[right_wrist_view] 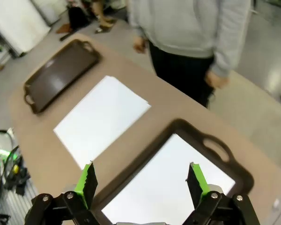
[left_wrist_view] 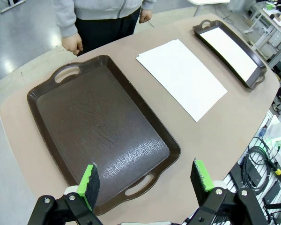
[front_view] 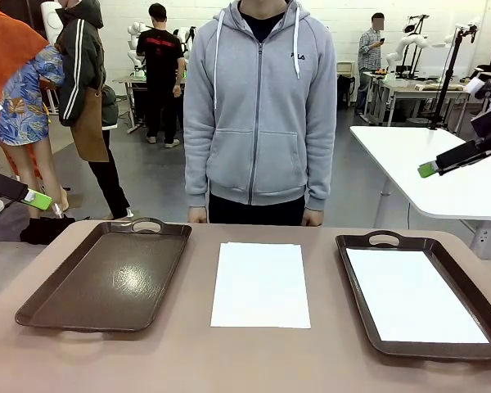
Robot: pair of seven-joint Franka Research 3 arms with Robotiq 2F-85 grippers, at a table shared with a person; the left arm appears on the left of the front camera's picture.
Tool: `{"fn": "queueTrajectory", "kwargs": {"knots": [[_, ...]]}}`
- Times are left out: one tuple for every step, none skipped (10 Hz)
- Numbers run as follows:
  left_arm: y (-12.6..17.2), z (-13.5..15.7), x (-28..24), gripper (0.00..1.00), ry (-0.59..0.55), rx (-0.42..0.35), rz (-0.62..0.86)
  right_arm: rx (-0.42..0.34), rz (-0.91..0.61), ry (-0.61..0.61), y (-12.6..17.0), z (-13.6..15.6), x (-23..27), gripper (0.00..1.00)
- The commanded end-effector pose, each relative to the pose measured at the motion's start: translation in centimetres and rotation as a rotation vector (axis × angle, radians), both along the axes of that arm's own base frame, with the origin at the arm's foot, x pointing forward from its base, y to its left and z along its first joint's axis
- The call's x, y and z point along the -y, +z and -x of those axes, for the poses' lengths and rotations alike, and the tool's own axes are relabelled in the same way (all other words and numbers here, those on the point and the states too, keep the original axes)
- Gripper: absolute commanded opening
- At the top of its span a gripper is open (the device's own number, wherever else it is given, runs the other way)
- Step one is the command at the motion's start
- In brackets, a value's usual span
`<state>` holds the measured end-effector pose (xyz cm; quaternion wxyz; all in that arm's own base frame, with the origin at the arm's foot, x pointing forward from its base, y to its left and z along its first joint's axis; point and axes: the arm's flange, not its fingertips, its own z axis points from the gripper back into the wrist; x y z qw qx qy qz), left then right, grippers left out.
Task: Sort the A4 documents.
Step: Receive the A4 Paper.
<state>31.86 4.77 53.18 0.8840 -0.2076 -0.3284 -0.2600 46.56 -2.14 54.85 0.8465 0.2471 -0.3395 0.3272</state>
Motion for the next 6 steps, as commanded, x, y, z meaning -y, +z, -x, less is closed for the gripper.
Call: {"fn": "queueTrajectory", "kwargs": {"knots": [[-0.1,-0.1,-0.1,1.0,-0.012,0.009,0.009,0.1,-0.062,0.158,-0.8,3.5,0.9,1.0],[-0.1,-0.1,-0.1,1.0,-0.012,0.009,0.009,0.162,-0.032,0.176,-0.6,5.3,0.6,1.0],[-0.1,-0.1,-0.1,1.0,-0.012,0.009,0.009,0.175,-0.018,0.196,-0.8,6.6,0.4,1.0],[-0.1,-0.1,-0.1,1.0,-0.012,0.009,0.009,0.162,-0.016,0.22,-1.3,7.9,0.2,1.0],[-0.1,-0.1,-0.1,1.0,-0.012,0.009,0.009,0.133,-0.027,0.221,-1.7,8.8,0.3,1.0],[-0.1,-0.1,-0.1,1.0,-0.012,0.009,0.009,0.128,-0.045,0.217,-1.9,9.3,0.6,1.0]]}}
